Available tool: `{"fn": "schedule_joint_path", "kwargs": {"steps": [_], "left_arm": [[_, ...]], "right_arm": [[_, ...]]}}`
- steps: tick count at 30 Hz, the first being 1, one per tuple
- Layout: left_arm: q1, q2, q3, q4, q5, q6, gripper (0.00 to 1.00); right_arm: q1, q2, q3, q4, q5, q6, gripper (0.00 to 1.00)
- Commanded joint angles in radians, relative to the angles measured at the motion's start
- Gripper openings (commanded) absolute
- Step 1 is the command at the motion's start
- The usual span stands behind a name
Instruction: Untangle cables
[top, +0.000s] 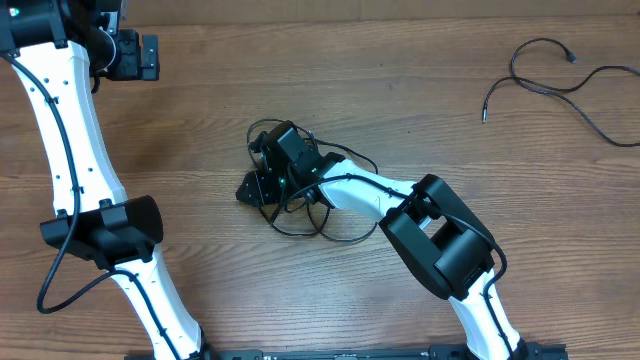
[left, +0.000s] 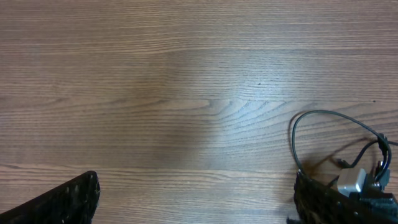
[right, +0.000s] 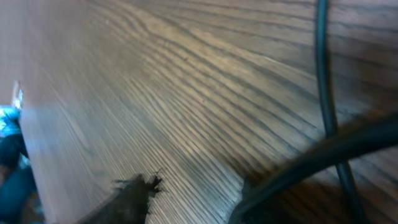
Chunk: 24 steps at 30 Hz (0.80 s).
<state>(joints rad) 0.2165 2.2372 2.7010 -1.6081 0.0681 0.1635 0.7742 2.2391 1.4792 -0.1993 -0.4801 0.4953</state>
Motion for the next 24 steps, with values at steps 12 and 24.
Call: {"fn": "schedule_joint_path", "kwargs": {"steps": [12, 24], "left_arm": [[-0.003, 0.016, 0.004, 0.0, 0.01, -0.008, 1.0], [-0.003, 0.016, 0.004, 0.0, 0.01, -0.008, 1.0]], "right_arm": [[-0.191, -0.181, 0.102, -0.274, -0.154, -0.037, 0.04], [-0.344, -0.482, 0.571, -0.39, -0.177, -0.054, 0.04]]}}
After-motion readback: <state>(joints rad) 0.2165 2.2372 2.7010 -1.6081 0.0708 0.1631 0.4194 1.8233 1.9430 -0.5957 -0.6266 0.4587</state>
